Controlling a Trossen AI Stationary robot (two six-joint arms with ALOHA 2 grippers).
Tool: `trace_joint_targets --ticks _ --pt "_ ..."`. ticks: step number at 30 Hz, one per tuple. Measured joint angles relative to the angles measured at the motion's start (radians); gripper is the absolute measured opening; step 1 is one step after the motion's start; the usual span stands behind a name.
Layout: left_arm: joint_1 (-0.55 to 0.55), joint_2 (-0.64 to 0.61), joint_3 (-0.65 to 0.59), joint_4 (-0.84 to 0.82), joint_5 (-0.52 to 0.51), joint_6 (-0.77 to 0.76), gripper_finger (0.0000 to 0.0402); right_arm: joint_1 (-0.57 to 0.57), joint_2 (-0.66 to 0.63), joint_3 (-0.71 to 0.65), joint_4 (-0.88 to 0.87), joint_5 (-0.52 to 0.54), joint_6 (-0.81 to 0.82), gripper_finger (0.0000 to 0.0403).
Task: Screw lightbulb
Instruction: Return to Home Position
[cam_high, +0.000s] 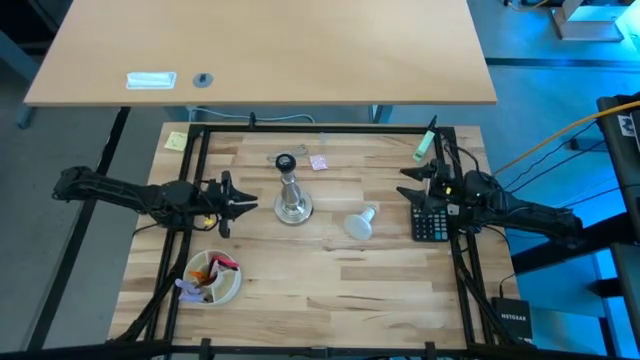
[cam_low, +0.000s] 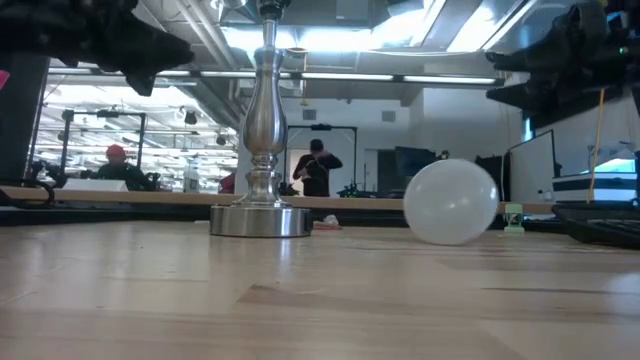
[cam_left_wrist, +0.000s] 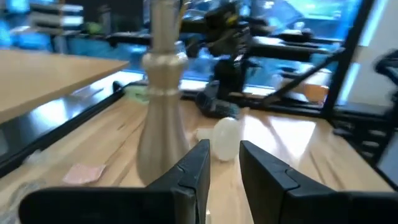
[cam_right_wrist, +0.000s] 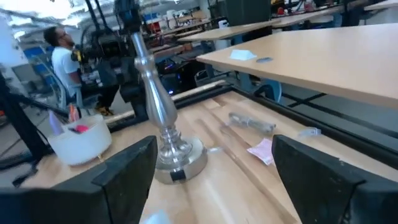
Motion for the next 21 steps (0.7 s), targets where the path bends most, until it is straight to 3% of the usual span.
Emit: trace_joint_targets --ticks 6,13,21 --pt "0.093 -0.117 -0.089 0.057 0.263 0.076 0.0076 0.000 -0.026 -0.109 0.143 -0.016 -0.032 0.0321" --pt "0.211 -0.304 -0.191 0.024 0.213 -0.026 0.0076 0.000 -0.039 -0.132 0.138 -0.042 -0.059 0.0321" --pt "0.216 -0.440 -0.192 -0.140 0.213 -0.011 0.0076 0.000 -0.072 -0.132 0.047 0.000 -0.053 0.0321"
